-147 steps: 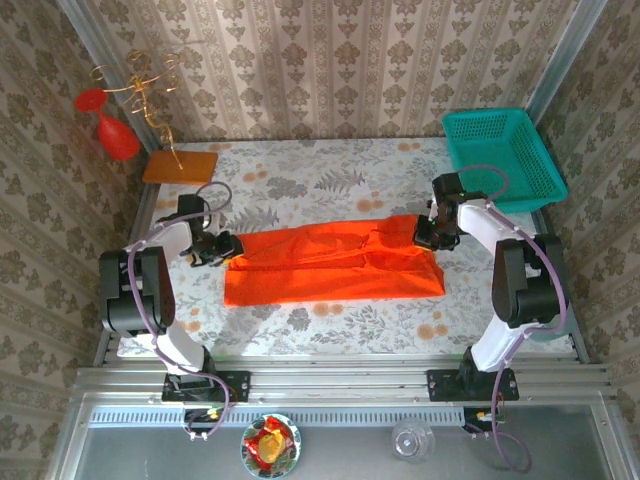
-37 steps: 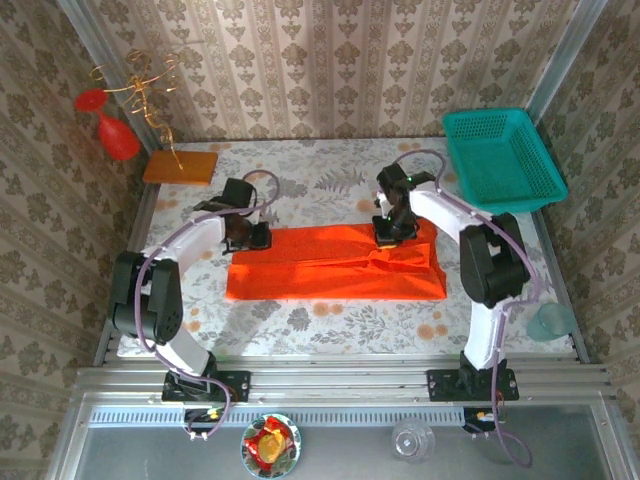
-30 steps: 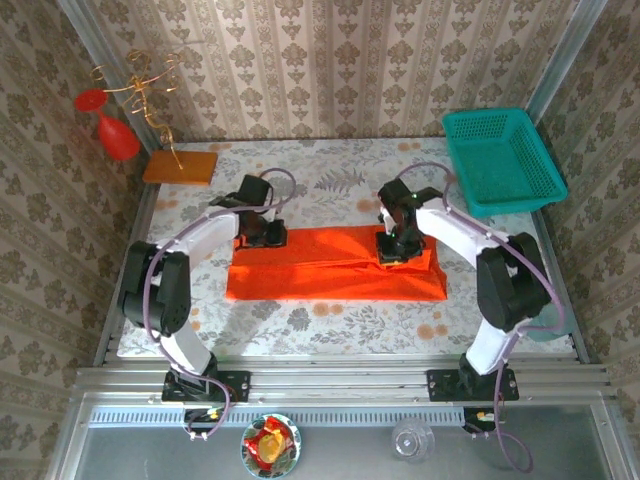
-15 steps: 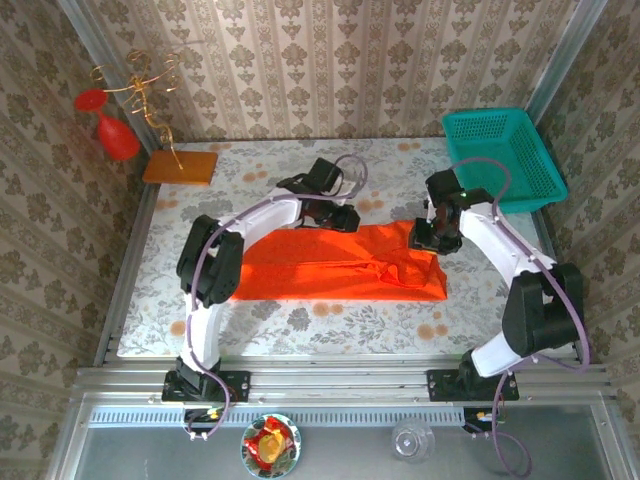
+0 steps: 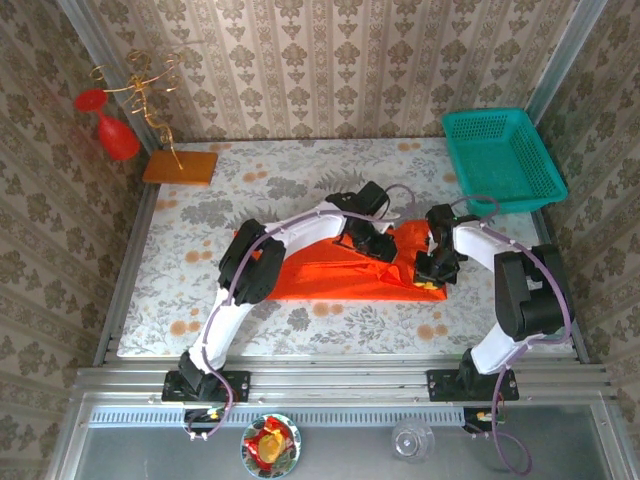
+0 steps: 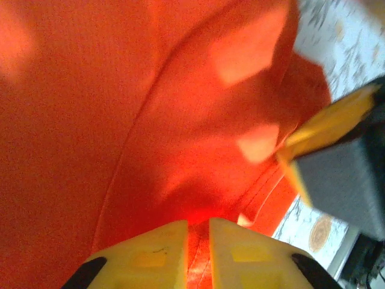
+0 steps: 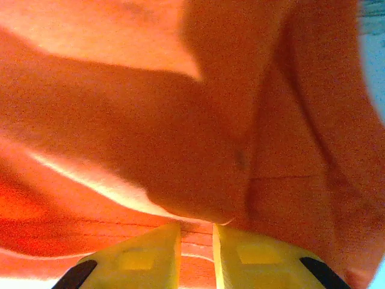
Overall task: Fold the inside-out t-shirt
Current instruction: Smooth out the T-shirt at the center of the table.
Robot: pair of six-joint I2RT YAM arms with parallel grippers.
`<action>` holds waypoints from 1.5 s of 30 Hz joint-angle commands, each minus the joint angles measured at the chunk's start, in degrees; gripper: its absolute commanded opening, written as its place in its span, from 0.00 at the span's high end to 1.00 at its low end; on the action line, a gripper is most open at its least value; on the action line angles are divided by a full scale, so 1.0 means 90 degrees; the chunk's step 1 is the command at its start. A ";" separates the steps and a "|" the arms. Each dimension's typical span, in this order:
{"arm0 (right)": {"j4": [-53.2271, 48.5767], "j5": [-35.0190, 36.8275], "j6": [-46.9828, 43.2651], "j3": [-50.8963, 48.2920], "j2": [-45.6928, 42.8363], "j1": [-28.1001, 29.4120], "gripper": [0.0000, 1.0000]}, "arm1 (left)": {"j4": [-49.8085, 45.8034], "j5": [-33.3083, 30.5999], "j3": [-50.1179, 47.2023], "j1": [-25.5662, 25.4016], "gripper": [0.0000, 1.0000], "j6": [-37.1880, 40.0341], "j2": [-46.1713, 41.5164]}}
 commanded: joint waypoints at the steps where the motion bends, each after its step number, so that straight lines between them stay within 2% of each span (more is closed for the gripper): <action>1: -0.0149 0.0414 0.0142 -0.0025 -0.0229 -0.0019 0.77 | -0.0217 0.0233 -0.0542 0.0017 0.84 0.0221 -0.0237; 5: -0.0241 0.0361 0.0255 0.0180 -0.0517 -0.0009 0.78 | -0.0062 0.0123 -0.1144 0.0011 0.86 0.0325 -0.0721; 9: -0.0210 -0.0083 0.0291 0.0521 -0.0654 0.0142 0.82 | 0.0061 0.0034 -0.1367 0.0047 0.87 0.0272 -0.1030; 14: 0.0314 -0.1318 0.0573 0.0824 -0.0377 0.0687 0.87 | 0.0675 -0.0051 -0.1776 0.0292 0.87 -0.0178 -0.1633; 18: 0.1065 -0.2305 0.0830 0.0824 0.0225 0.1060 0.88 | 0.1125 -0.0255 -0.2331 0.0769 0.86 -0.0506 -0.2331; 20: 0.1252 -0.2486 0.0783 0.0796 0.0646 0.1143 0.89 | 0.1151 -0.0500 -0.2643 0.1053 0.86 -0.0546 -0.2683; 22: 0.1040 -0.2185 0.0670 0.0826 0.1038 0.1145 0.91 | 0.1088 -0.0698 -0.2960 0.1387 0.85 -0.0539 -0.2992; 24: 0.0632 -0.1291 0.0518 0.0862 0.1234 0.1137 0.92 | 0.0934 -0.0881 -0.3298 0.1804 0.85 -0.0534 -0.3283; 26: 0.0318 -0.0733 0.0403 0.0897 0.1238 0.1143 0.93 | 0.0758 -0.1057 -0.3634 0.2205 0.85 -0.0446 -0.3528; 32: -0.0048 -0.0568 0.0221 0.1097 0.0761 0.1042 0.91 | -0.0084 -0.2192 -0.4296 0.3222 0.84 -0.0052 -0.4066; 36: -0.0285 -0.0413 0.0077 0.1310 0.0657 0.0850 0.91 | 0.0210 -0.1792 -0.4988 0.3956 0.82 -0.0136 -0.4453; 40: -0.0116 -0.0744 0.0062 0.1380 0.0710 0.0816 0.89 | 0.0597 -0.1248 -0.5492 0.4628 0.79 -0.0262 -0.4628; 45: -0.0139 -0.0762 0.0073 0.1441 0.0830 0.0812 0.89 | 0.0673 -0.1239 -0.5839 0.5234 0.71 -0.0300 -0.4659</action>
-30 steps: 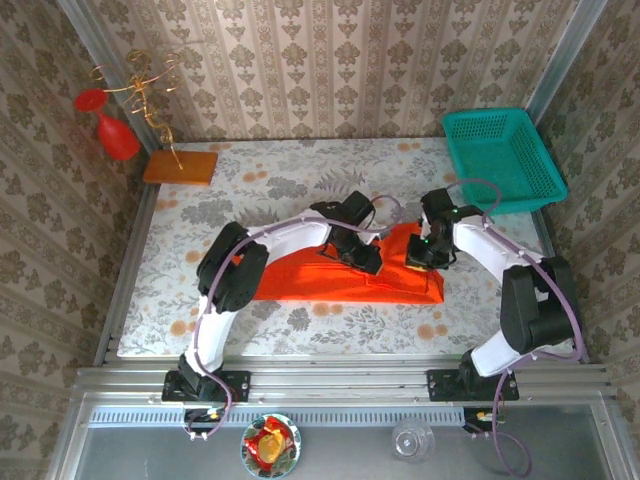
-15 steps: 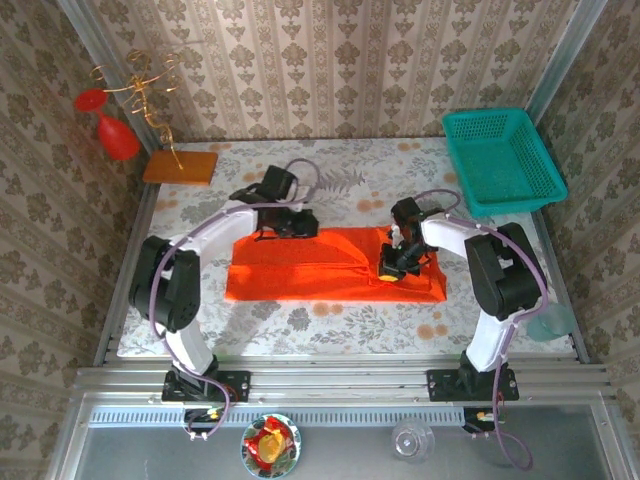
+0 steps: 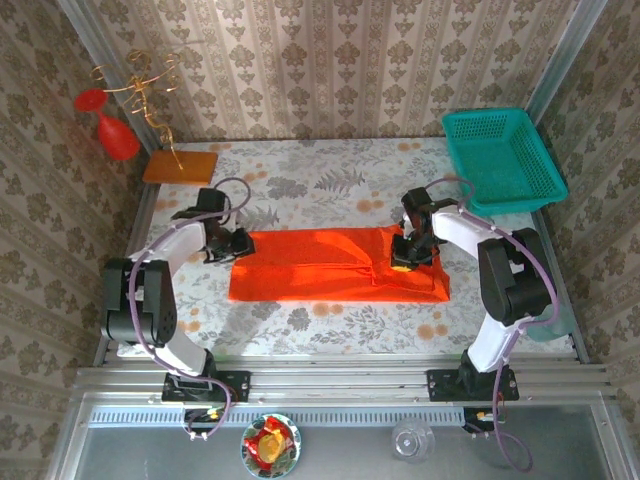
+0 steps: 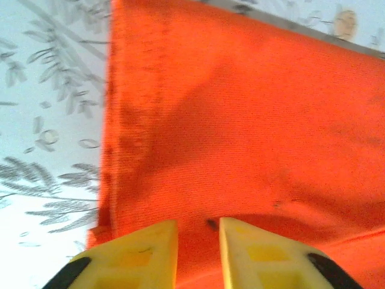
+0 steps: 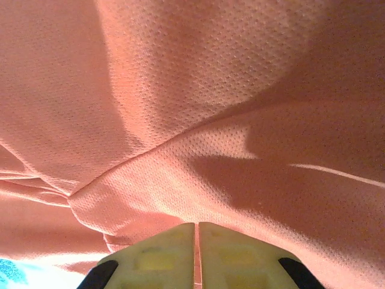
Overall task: Fold the inside-out t-shirt
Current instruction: Smooth out the T-shirt at the center of the table.
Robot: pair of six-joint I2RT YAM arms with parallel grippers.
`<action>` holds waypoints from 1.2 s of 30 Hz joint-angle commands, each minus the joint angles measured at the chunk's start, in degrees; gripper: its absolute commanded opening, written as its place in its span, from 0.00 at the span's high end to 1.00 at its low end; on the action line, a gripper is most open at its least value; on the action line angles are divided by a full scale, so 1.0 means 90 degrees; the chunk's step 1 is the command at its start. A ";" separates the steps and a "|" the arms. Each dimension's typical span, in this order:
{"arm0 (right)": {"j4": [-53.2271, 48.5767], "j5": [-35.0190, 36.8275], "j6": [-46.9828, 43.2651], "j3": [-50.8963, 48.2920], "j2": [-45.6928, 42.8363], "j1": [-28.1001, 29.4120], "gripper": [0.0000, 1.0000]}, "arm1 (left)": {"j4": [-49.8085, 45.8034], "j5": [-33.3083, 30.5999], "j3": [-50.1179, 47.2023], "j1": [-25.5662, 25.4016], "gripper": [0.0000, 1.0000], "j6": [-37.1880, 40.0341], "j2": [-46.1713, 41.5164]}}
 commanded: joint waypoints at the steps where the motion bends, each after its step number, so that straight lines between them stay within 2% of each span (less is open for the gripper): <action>1: -0.0258 -0.0025 -0.0118 0.0145 0.0024 0.0015 0.89 | 0.0173 0.0276 -0.0244 0.0323 0.68 -0.0036 -0.0179; 7: -0.0423 0.0008 -0.0142 0.0237 -0.0005 0.0017 0.88 | 0.0328 0.0621 -0.0531 0.0854 0.66 -0.0130 -0.0134; 14: -0.0495 0.0033 -0.0102 0.0273 -0.0100 0.0062 0.87 | 0.0752 0.1508 -0.0788 0.0929 0.67 -0.0286 0.0027; 27: -0.0544 0.0052 -0.0006 0.0397 -0.0152 0.0252 0.87 | 0.0851 0.1437 -0.1394 0.0911 0.69 -0.0606 -0.0548; 33: -0.0544 0.0068 -0.0020 0.0407 -0.0152 0.0268 0.87 | 0.1061 0.1510 -0.1245 0.0909 0.74 -0.0780 -0.0581; 36: -0.0571 0.0077 -0.0040 0.0407 -0.0162 0.0263 0.87 | 0.1071 0.1540 -0.0945 0.0902 0.83 -0.0766 -0.0475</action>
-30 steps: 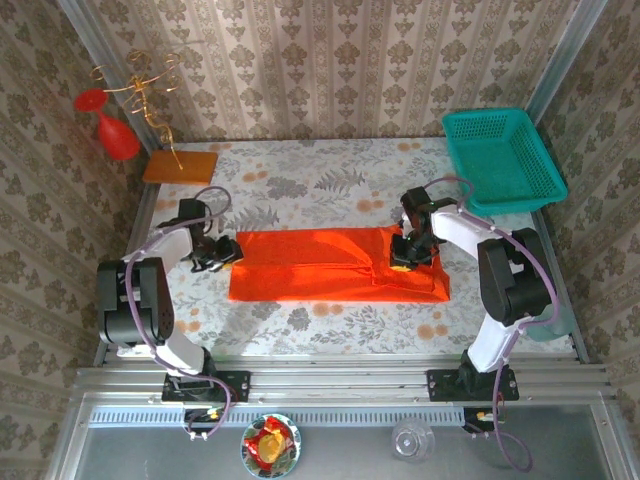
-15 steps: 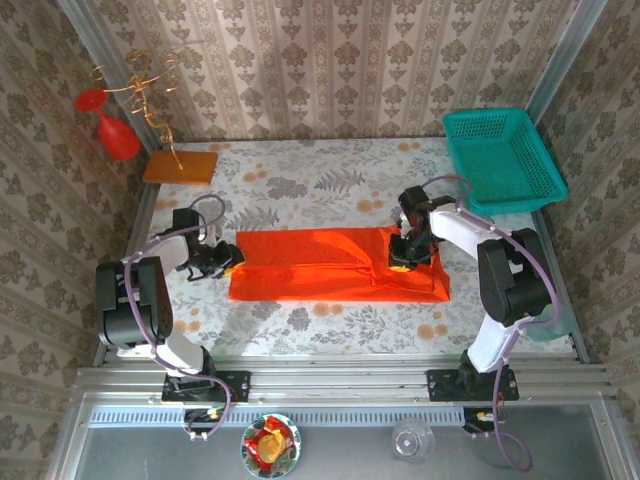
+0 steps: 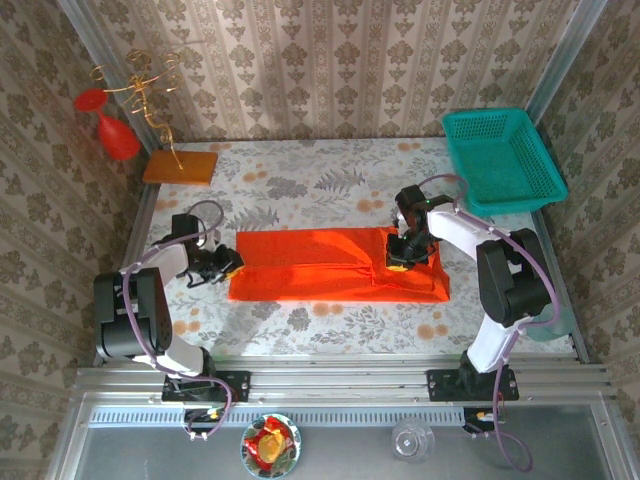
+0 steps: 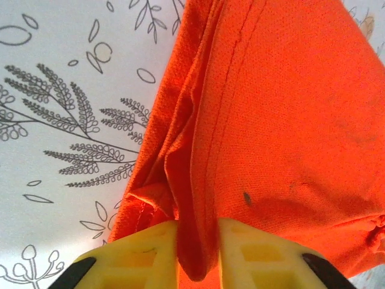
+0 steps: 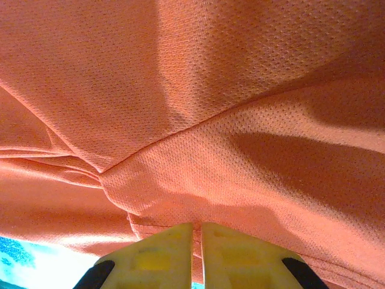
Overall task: Fold the inside-out t-shirt
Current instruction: Smooth out the T-shirt at the center of the table.
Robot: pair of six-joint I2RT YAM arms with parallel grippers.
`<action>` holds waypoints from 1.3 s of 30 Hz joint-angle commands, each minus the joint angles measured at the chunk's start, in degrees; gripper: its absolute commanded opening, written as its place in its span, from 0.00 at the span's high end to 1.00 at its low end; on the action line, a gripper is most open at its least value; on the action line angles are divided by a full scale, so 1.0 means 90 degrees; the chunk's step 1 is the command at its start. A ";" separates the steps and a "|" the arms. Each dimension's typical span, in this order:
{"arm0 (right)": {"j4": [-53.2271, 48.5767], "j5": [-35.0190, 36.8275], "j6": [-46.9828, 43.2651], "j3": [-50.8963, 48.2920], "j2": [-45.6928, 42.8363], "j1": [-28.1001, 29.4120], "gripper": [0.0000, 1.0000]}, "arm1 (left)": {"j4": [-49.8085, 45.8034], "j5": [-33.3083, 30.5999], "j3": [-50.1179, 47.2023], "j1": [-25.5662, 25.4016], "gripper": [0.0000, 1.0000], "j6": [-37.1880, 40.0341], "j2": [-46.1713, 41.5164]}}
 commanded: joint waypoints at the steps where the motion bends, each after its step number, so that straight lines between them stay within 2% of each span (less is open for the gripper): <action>1: -0.0249 0.0089 -0.0023 0.0168 -0.0165 0.0038 0.88 | 0.0096 0.0178 0.0463 0.0008 0.86 -0.0047 0.0029; 7: -0.0300 0.0132 -0.0044 0.0189 -0.0176 0.0042 0.87 | -0.0489 0.0281 0.1654 -0.0245 0.99 0.0403 0.0276; 9: -0.0337 0.0152 -0.0057 0.0197 -0.0186 0.0039 0.87 | -0.0831 -0.0068 0.1798 -0.0469 0.99 0.0677 0.0036; 11: -0.0339 0.0223 -0.0064 0.0151 -0.0224 0.0043 0.88 | -0.0929 -0.0777 0.1435 -0.0627 0.97 0.0810 -0.0301; 13: -0.0291 0.0232 -0.0043 0.0081 -0.0211 0.0030 0.88 | -0.0762 -0.1159 0.0888 -0.0539 0.95 0.0737 -0.0404; 17: -0.0256 0.0143 -0.0045 0.0067 -0.0108 0.0043 0.88 | -0.0568 -0.1314 0.0515 -0.0334 0.95 0.0791 -0.0039; 22: -0.0352 0.0224 -0.0086 0.0105 -0.0173 0.0048 0.88 | -0.0605 -0.1583 0.0612 -0.0325 0.92 0.0905 0.0207; 27: -0.0358 0.0331 -0.0037 0.0067 -0.0259 0.0043 0.88 | -0.0880 -0.1807 0.0740 -0.0318 0.79 0.0962 0.0197; 31: -0.0343 0.0429 0.0042 0.0105 -0.0361 0.0043 0.86 | -0.1161 -0.1907 0.0941 -0.0343 0.73 0.1011 -0.0220; 36: -0.0211 0.0684 0.0195 0.0183 -0.0371 -0.0066 0.83 | -0.1647 -0.2110 0.1427 -0.0742 0.68 0.1094 -0.0539; 39: -0.0133 0.0985 0.0295 0.0250 -0.0345 -0.0225 0.79 | -0.1792 -0.2156 0.1678 -0.1193 0.72 0.1062 -0.0337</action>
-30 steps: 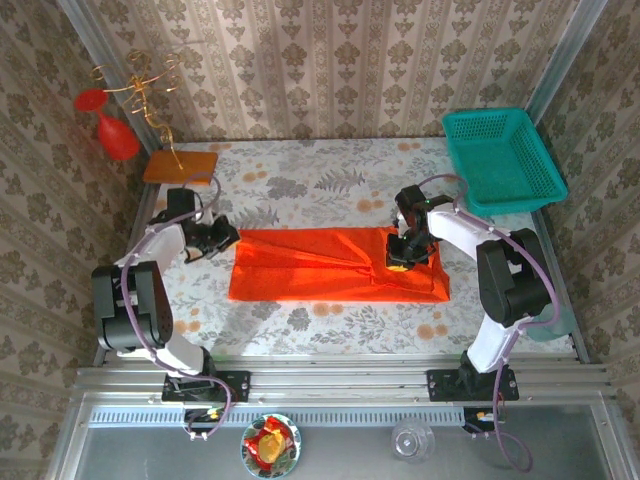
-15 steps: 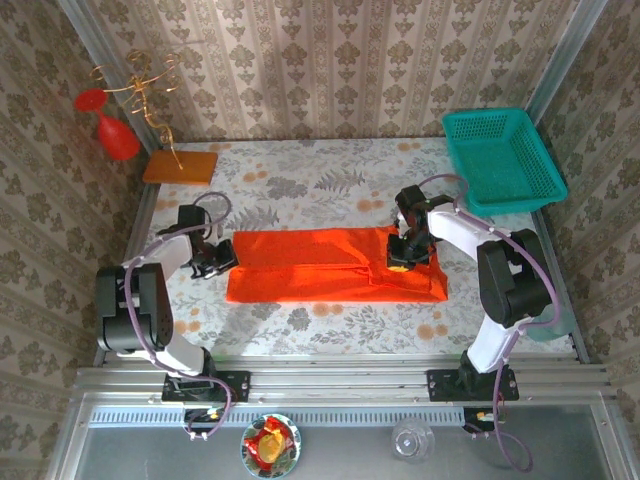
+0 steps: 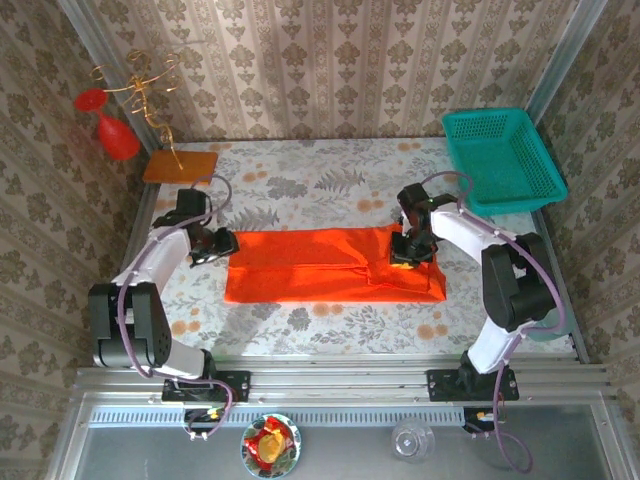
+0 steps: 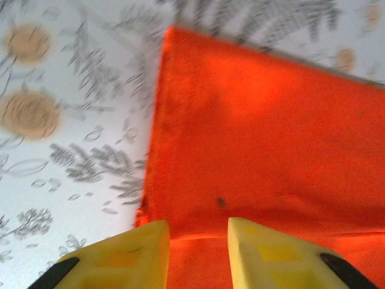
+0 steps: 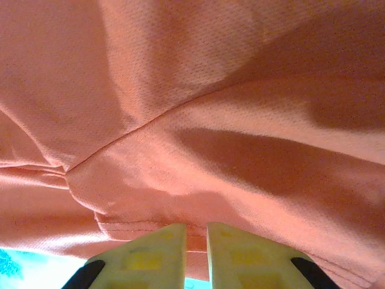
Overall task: Fold the inside-out t-shirt
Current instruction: Smooth out the T-shirt at the center of the table, then fold the T-shirt at the center of the table.
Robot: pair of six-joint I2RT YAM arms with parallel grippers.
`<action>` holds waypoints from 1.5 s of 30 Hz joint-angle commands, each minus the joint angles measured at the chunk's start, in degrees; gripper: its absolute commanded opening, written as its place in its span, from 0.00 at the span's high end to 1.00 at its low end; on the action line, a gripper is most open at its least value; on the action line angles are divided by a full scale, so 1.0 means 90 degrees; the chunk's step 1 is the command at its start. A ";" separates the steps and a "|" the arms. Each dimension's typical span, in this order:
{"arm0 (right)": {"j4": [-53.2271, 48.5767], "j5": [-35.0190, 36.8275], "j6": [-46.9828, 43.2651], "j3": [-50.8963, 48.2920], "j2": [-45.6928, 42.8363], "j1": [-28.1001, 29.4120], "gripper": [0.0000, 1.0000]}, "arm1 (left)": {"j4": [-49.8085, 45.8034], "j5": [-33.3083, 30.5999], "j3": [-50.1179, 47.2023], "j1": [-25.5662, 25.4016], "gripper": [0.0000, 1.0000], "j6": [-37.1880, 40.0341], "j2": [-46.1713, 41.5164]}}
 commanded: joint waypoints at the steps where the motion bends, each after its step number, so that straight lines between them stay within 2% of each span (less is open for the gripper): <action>1: -0.0009 0.0542 0.0185 0.0258 -0.0098 -0.0197 0.78 | -0.0372 -0.0095 0.0246 -0.0433 0.77 0.0070 0.0183; 3: 0.0185 0.0529 0.0188 0.0197 -0.0093 -0.0402 0.77 | -0.0216 0.0065 0.0235 -0.0612 0.85 0.0038 0.0475; 6: 0.0503 0.0066 0.0133 0.0093 0.0085 -0.0761 0.76 | -0.0107 0.0168 0.0178 -0.0678 0.95 0.0044 0.0970; 11: 0.0754 -0.0049 -0.0004 -0.0030 0.0675 -0.1348 0.71 | -0.0048 -0.0046 -0.0027 -0.0637 0.98 0.0147 0.1504; 18: 0.0570 0.0052 -0.0198 0.0146 0.1118 -0.1576 0.67 | 0.0171 0.0063 -0.0312 -0.0397 0.98 0.0153 0.1726; 28: -0.0135 0.0502 -0.0550 0.0239 0.0011 -0.1459 0.66 | -0.0004 0.0077 -0.0071 -0.0406 0.92 0.0076 0.1042; 35: -0.0593 0.0917 -0.1626 0.0573 0.0529 -0.1421 0.57 | -0.0017 0.0192 -0.0092 -0.0455 0.92 0.0066 0.1030; 39: -0.0727 0.0974 -0.1837 0.0781 0.0842 -0.1377 0.49 | 0.0055 0.0224 -0.0164 -0.0504 0.92 0.0019 0.1036; 45: -0.0783 0.1043 -0.1892 0.0869 0.1268 -0.1229 0.47 | 0.0197 0.0396 -0.0232 -0.0534 0.92 -0.0112 0.1043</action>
